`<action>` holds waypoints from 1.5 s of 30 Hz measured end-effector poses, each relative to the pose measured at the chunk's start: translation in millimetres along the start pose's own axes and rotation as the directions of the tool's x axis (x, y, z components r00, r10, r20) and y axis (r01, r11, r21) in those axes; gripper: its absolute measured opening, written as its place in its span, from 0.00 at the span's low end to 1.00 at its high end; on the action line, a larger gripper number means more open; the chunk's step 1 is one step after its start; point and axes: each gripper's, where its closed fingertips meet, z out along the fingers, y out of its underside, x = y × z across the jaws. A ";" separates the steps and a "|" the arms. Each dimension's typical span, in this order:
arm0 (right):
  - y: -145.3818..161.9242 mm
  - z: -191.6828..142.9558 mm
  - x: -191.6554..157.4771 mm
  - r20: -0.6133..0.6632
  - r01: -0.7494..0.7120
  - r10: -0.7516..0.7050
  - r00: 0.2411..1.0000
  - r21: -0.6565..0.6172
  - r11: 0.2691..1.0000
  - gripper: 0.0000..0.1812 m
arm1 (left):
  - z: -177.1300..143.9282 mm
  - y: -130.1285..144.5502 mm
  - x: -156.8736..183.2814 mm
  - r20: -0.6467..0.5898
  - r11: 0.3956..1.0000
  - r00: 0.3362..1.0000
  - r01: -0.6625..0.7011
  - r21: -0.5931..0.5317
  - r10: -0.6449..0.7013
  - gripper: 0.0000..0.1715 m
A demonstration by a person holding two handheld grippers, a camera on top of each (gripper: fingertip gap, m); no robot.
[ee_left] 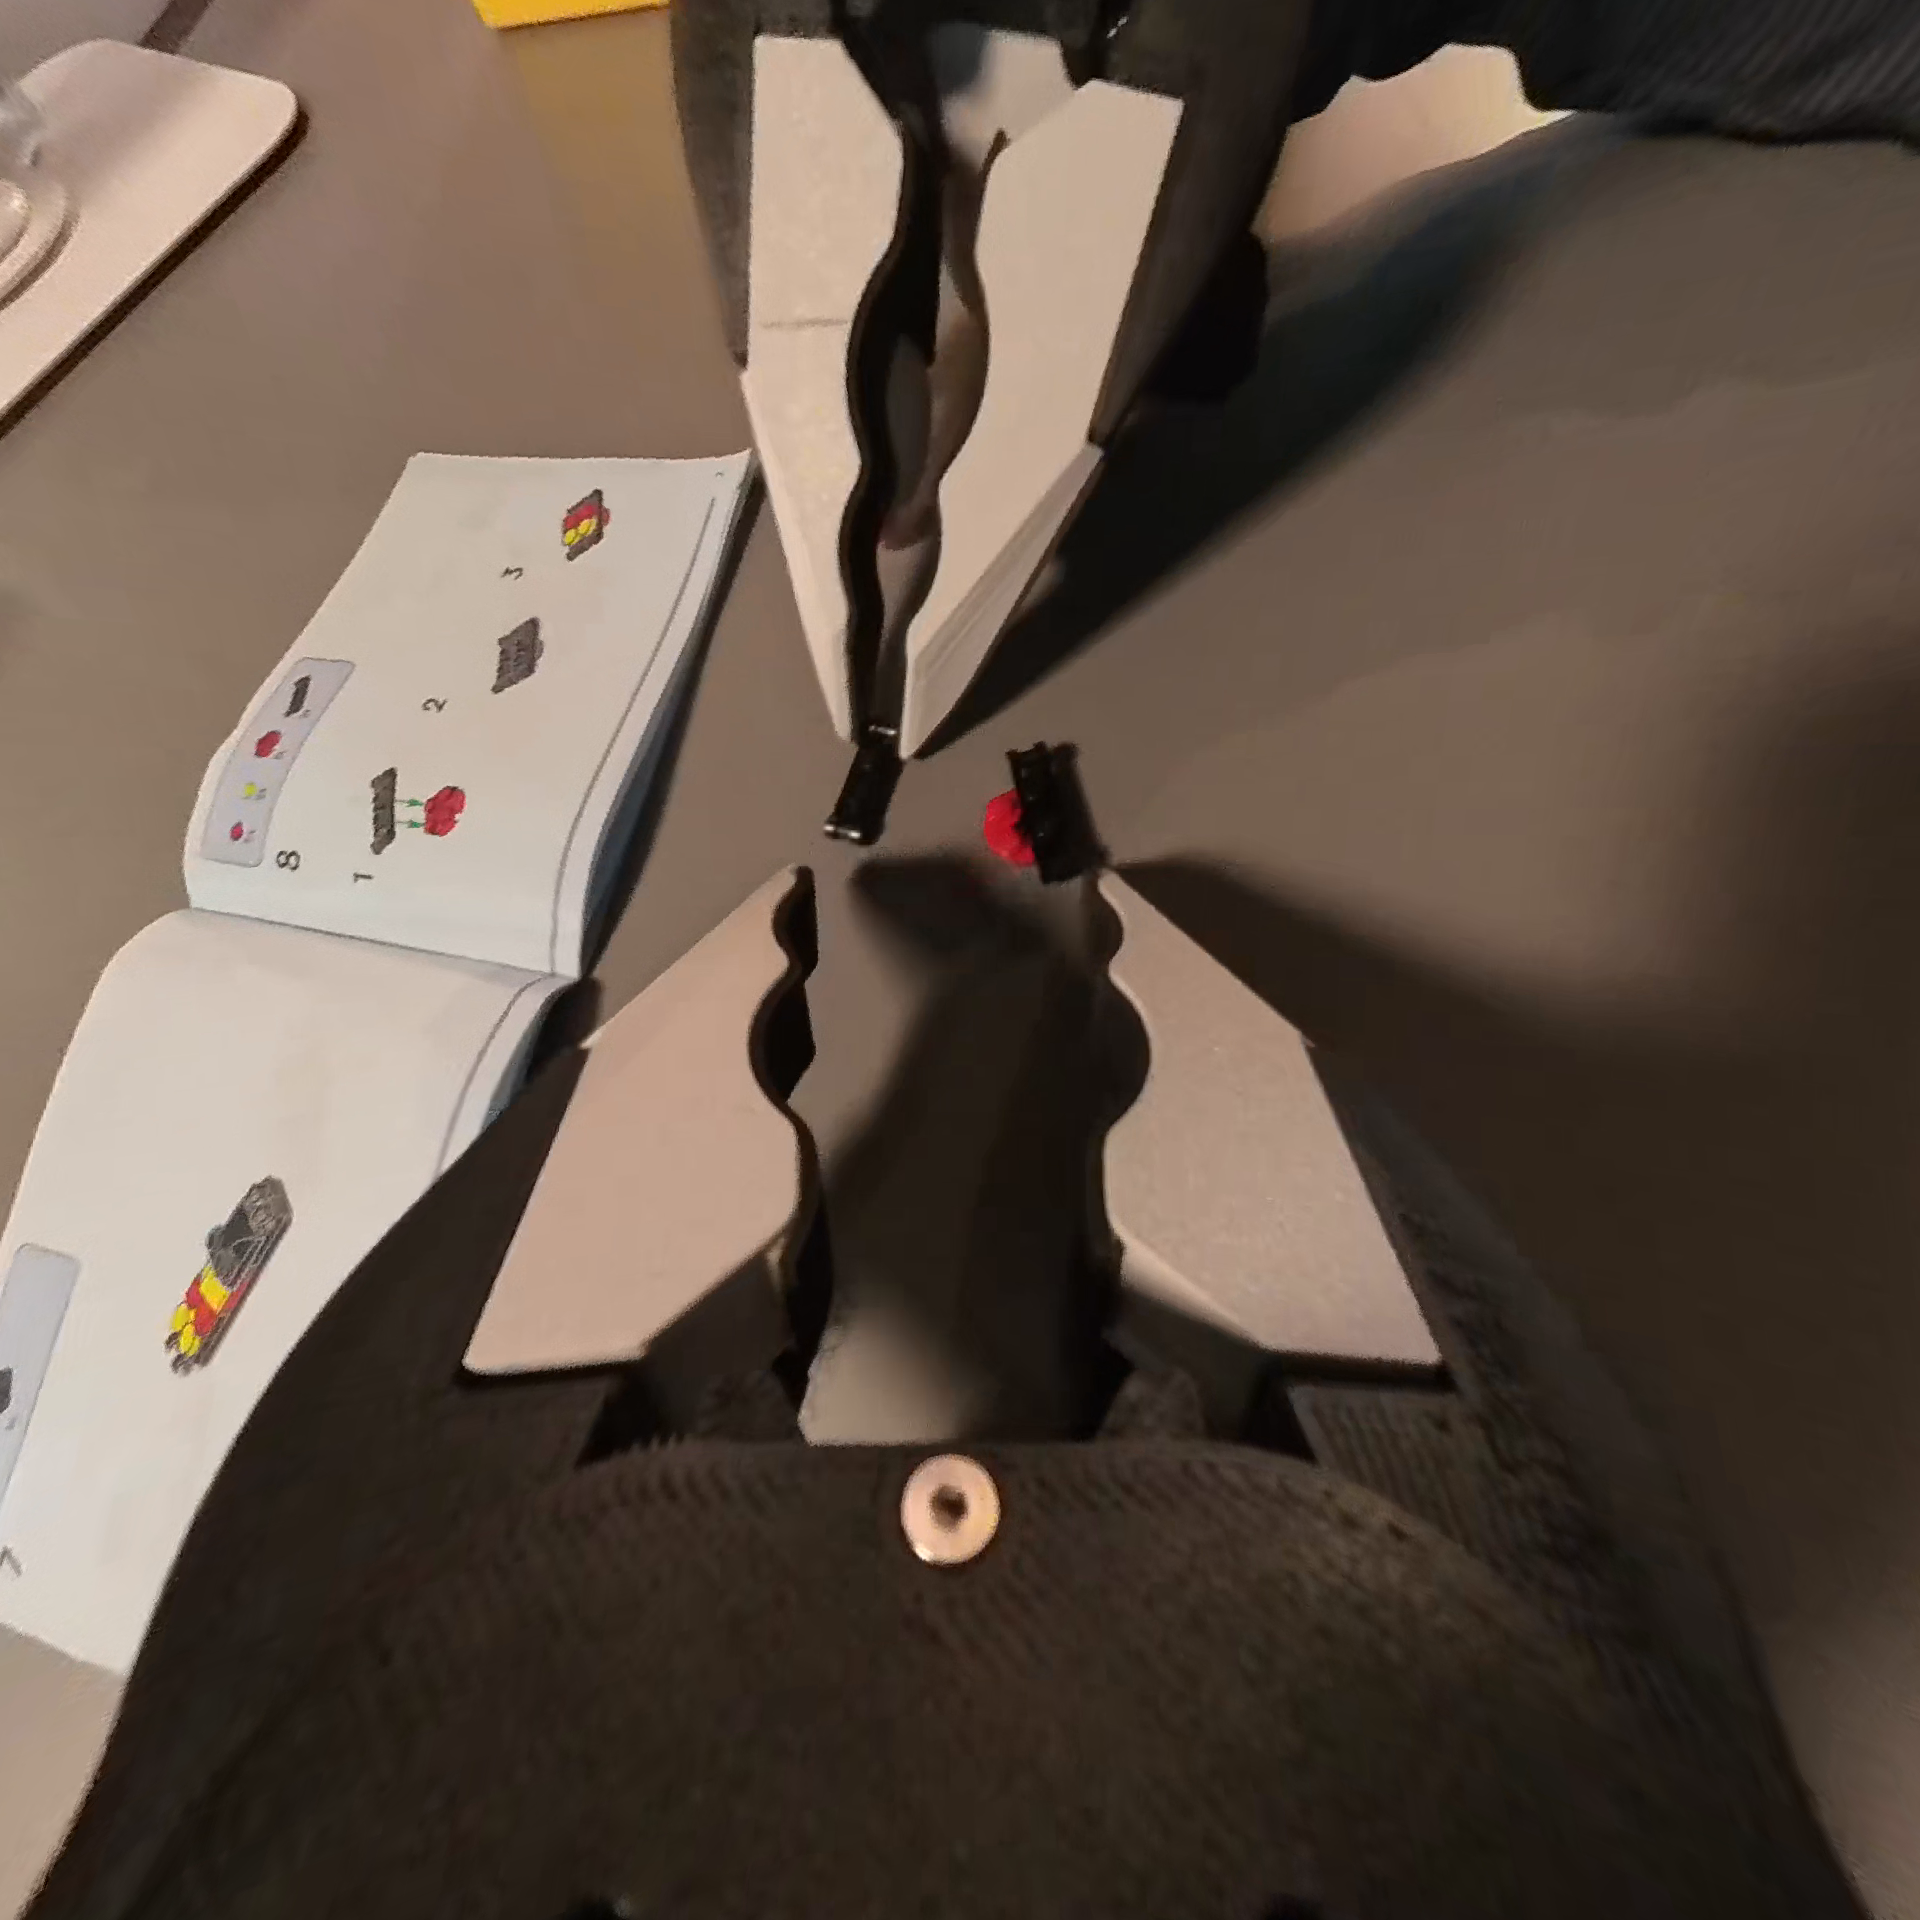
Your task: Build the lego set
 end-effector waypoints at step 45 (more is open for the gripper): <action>-7.5 -5.1 -39.0 0.230 0.072 -0.081 0.970 0.046 0.996 0.04 | 7.3 -6.5 22.8 -0.173 0.999 0.984 -0.051 0.012 0.052 0.10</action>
